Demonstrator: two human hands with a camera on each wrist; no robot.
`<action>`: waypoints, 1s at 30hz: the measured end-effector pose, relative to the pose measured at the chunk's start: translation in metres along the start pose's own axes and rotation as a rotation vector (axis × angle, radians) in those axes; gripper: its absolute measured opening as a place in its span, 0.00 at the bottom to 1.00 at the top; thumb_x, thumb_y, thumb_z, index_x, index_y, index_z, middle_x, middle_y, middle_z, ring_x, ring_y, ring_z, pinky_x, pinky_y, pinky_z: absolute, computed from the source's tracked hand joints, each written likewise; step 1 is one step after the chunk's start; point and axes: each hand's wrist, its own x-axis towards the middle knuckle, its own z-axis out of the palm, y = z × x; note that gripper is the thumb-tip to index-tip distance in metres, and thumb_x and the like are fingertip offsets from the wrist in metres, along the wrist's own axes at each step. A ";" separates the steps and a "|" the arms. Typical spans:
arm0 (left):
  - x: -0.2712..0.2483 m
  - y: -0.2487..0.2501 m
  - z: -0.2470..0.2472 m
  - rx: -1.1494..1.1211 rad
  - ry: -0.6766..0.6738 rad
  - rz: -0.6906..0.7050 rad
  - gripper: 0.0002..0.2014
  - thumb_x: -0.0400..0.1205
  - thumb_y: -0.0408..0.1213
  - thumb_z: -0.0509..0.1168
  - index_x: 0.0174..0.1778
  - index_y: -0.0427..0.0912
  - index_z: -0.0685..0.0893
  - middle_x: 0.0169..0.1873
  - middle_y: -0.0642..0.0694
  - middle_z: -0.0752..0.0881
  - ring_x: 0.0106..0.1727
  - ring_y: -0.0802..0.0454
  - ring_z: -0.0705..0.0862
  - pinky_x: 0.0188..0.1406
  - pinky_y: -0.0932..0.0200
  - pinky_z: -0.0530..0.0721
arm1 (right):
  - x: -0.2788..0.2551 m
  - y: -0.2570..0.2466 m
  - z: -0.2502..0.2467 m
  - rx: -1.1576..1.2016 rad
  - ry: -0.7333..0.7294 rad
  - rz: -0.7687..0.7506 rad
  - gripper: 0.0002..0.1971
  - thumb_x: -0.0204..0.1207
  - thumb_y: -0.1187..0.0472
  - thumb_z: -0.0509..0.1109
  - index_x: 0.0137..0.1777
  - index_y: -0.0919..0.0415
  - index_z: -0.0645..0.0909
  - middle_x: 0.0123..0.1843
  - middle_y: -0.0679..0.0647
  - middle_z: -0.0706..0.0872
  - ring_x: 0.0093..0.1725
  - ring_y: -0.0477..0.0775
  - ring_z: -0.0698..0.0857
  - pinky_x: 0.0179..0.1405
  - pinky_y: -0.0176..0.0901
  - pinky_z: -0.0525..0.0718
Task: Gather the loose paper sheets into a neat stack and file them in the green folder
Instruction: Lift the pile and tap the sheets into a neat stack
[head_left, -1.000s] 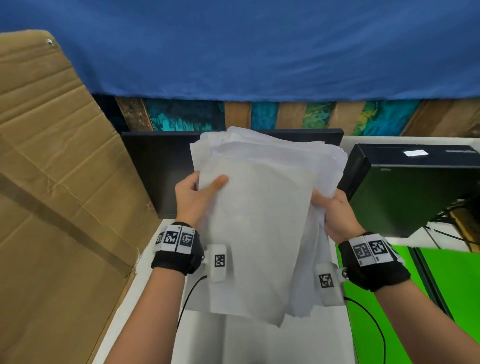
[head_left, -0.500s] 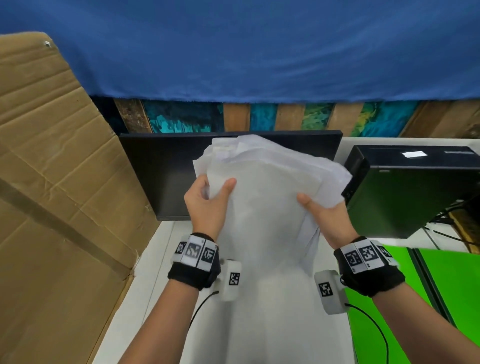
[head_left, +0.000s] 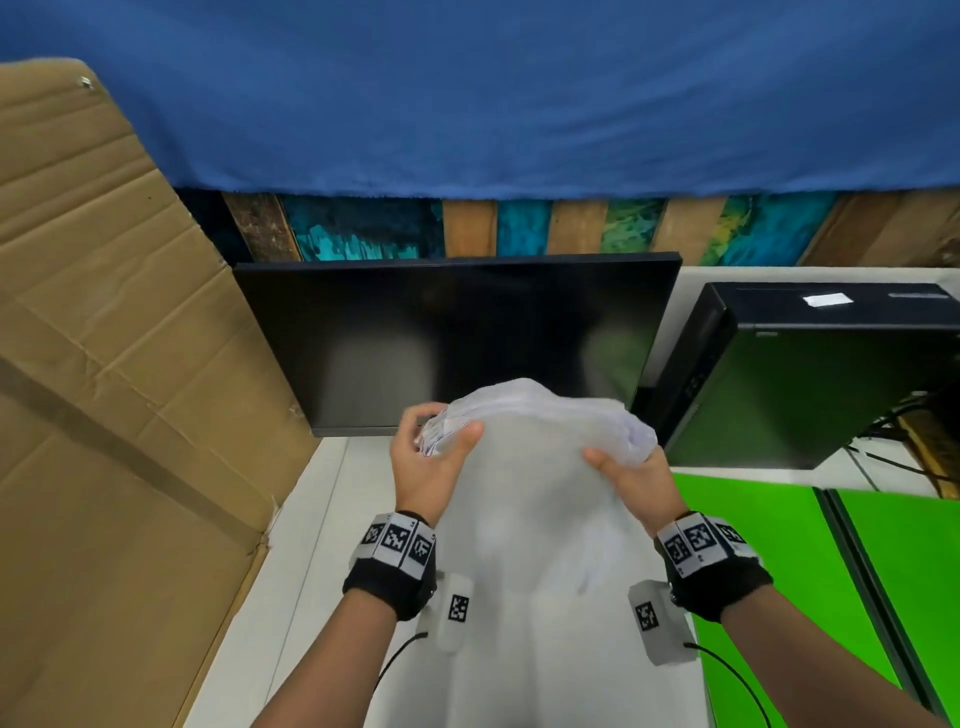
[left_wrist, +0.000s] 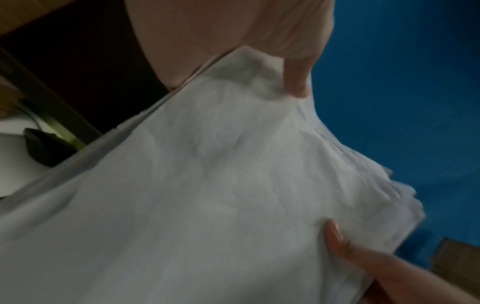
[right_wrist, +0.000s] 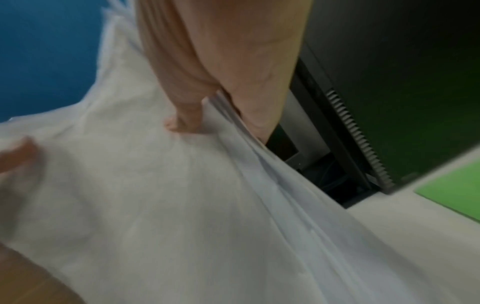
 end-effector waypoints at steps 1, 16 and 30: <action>0.000 0.005 0.002 -0.002 -0.010 0.001 0.10 0.72 0.32 0.77 0.42 0.47 0.82 0.35 0.61 0.88 0.37 0.66 0.85 0.40 0.69 0.83 | -0.002 -0.007 0.003 0.010 0.050 -0.001 0.04 0.71 0.64 0.77 0.43 0.55 0.85 0.52 0.61 0.91 0.46 0.58 0.90 0.53 0.56 0.88; -0.022 0.007 0.007 -0.060 0.268 0.047 0.25 0.67 0.49 0.78 0.55 0.43 0.78 0.43 0.54 0.85 0.45 0.54 0.85 0.46 0.63 0.84 | -0.029 -0.014 0.000 0.029 -0.043 -0.195 0.17 0.63 0.59 0.81 0.53 0.50 0.88 0.52 0.47 0.92 0.53 0.45 0.89 0.55 0.46 0.84; 0.005 0.013 0.007 -0.068 0.032 0.138 0.25 0.75 0.44 0.73 0.68 0.46 0.76 0.64 0.52 0.82 0.64 0.59 0.82 0.59 0.72 0.81 | -0.013 -0.037 0.002 0.060 -0.117 -0.267 0.25 0.63 0.73 0.80 0.61 0.58 0.83 0.52 0.46 0.91 0.51 0.41 0.89 0.49 0.30 0.85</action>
